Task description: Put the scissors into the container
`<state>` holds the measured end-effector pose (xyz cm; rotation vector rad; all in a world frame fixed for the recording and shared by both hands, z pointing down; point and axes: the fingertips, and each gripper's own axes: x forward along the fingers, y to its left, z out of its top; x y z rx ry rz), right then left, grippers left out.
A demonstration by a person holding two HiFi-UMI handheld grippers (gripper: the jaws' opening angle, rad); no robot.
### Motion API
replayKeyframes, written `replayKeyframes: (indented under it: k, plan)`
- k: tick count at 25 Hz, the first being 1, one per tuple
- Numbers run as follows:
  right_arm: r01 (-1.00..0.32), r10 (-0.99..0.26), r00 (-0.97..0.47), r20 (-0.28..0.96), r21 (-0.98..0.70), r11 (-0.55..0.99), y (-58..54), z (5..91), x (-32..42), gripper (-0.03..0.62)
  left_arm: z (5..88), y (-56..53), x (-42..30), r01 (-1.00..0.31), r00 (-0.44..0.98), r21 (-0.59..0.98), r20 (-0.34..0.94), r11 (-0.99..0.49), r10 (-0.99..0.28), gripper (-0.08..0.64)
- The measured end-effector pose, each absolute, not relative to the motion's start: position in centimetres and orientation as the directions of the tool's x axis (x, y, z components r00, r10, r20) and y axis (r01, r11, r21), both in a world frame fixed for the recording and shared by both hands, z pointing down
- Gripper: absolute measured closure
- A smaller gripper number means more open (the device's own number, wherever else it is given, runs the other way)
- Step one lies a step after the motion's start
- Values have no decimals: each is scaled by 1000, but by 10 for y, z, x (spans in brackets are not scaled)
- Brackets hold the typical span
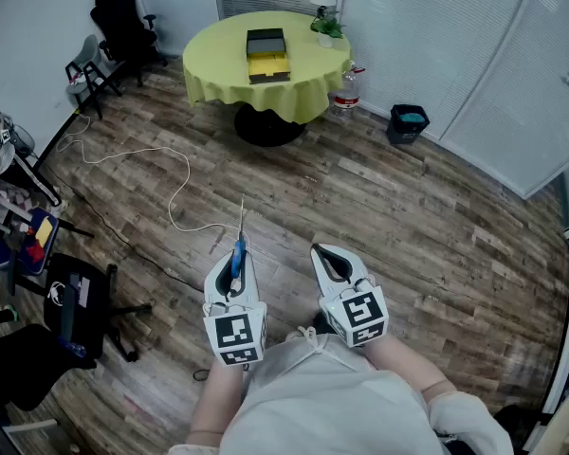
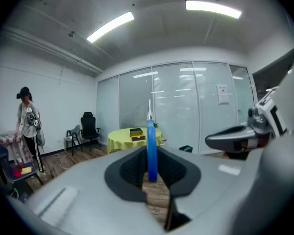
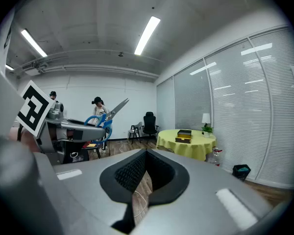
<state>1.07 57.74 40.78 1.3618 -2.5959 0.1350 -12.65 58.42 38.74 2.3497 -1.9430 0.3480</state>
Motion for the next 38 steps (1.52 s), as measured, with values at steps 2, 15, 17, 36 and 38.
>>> replayKeyframes:
  k: [2,15,17,36,38]
  plan:
    - [-822,-802,-552,227,11,569,578,409,10,592,386,584,-127,-976,175,-92,215,-198,-961,512]
    - [-842,-816,-527,238,-15,540,572,413,14,592,393,578,-127,-975,191,-66,236,-212,-953,512]
    - [-855,-825,-507,247,-22,519,568,416,17,592,395,577,-128,-975,198,-53,245,-217,-949,512]
    - [-818,-771,-570,284,-110,564,380,447,61,592,420,409,-92,-989,145,15,308,-148,-940,512]
    - [-812,-765,-579,282,-110,573,348,445,74,592,415,380,-77,-989,148,17,295,-150,-944,512]
